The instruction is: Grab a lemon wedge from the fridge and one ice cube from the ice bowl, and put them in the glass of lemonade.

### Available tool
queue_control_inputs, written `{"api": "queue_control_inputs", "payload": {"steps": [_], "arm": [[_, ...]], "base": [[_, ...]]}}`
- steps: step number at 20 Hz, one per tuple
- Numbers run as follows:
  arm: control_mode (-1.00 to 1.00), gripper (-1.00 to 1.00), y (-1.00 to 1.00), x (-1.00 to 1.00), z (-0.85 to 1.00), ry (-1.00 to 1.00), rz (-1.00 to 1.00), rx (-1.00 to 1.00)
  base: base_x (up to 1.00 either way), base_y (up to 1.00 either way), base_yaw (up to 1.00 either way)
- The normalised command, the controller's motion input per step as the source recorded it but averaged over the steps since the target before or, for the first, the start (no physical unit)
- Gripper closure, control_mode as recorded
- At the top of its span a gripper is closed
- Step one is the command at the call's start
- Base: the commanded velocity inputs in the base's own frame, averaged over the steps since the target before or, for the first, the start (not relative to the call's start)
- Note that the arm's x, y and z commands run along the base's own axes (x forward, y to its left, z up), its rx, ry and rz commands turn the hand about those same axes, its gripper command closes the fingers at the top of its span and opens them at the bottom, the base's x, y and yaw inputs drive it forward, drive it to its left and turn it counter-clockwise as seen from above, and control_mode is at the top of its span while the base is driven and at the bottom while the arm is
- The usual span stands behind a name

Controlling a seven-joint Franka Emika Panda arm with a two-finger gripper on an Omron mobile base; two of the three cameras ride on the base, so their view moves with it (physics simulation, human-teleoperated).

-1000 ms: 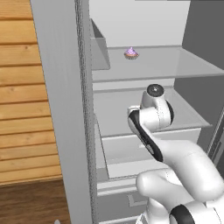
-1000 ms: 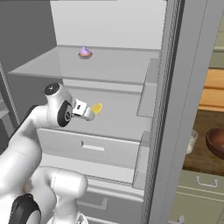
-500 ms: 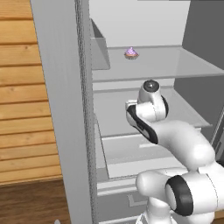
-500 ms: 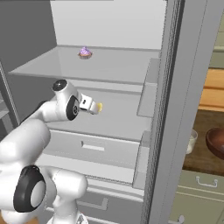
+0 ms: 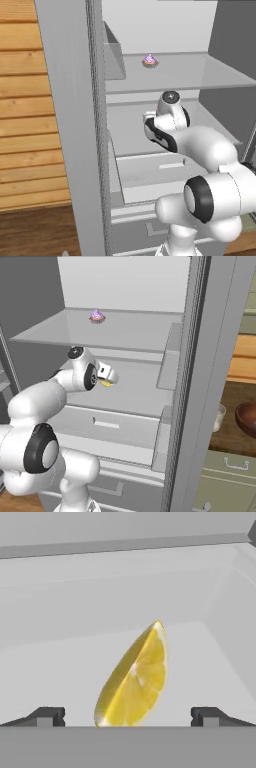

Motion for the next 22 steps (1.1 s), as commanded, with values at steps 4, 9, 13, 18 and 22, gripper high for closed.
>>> {"api": "queue_control_inputs", "payload": {"steps": [4,9,13,18,22], "arm": [[-1.0,-1.0,-0.06,0.33,-0.01,0.0,-0.02,0.0],[-1.0,-1.0,-0.18,0.23,-0.09,0.0,-0.04,0.01],[-1.0,-1.0,-0.23,0.0,-0.34,0.03,-0.04,0.03],[-1.0,-1.0,-0.19,0.02,-0.37,0.02,-0.04,0.03],[-1.0,-1.0,-0.04,0.06,-0.12,0.0,-0.02,0.01]], "base": [[0.0,0.0,0.0],[0.0,0.0,0.0],[0.0,0.0,0.0],[0.0,0.0,0.0],[0.0,0.0,0.0]]}}
